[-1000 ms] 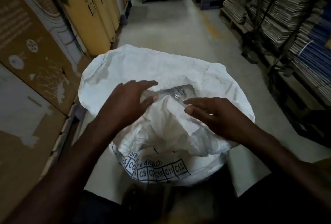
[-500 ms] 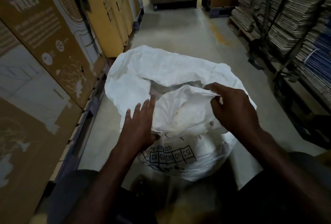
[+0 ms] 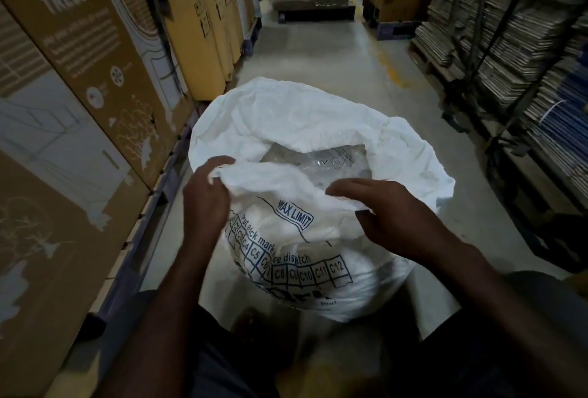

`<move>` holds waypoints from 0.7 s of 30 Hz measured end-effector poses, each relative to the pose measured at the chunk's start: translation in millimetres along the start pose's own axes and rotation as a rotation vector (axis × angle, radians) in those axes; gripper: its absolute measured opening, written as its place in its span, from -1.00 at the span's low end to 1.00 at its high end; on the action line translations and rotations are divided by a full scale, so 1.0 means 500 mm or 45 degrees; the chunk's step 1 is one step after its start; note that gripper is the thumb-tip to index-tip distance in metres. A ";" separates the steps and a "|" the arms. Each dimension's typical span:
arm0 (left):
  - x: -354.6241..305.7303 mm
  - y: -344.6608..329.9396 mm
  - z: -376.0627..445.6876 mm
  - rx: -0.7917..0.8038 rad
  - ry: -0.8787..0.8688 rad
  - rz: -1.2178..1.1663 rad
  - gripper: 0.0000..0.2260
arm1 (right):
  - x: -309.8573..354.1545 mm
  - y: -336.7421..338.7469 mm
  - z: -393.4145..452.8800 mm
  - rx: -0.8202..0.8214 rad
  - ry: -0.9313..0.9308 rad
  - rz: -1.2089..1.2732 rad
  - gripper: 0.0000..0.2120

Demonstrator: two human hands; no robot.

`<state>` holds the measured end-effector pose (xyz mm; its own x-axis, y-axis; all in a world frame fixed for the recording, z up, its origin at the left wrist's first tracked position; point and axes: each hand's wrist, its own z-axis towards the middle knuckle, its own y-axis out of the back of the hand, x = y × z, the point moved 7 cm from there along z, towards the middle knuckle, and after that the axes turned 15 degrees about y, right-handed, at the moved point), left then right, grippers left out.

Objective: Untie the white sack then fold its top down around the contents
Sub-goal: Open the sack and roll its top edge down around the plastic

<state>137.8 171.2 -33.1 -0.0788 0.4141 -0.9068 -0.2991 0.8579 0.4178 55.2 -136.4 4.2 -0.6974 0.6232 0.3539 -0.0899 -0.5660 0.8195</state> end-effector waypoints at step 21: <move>-0.125 -0.120 -0.145 0.410 -0.685 1.017 -0.10 | 0.013 -0.033 -0.025 0.078 -0.172 -0.006 -0.40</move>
<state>91.8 72.0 -5.6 0.3189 0.9161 -0.2430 -0.0693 0.2783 0.9580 43.4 -129.7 -12.8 -0.5949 0.6947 0.4043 -0.0463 -0.5318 0.8456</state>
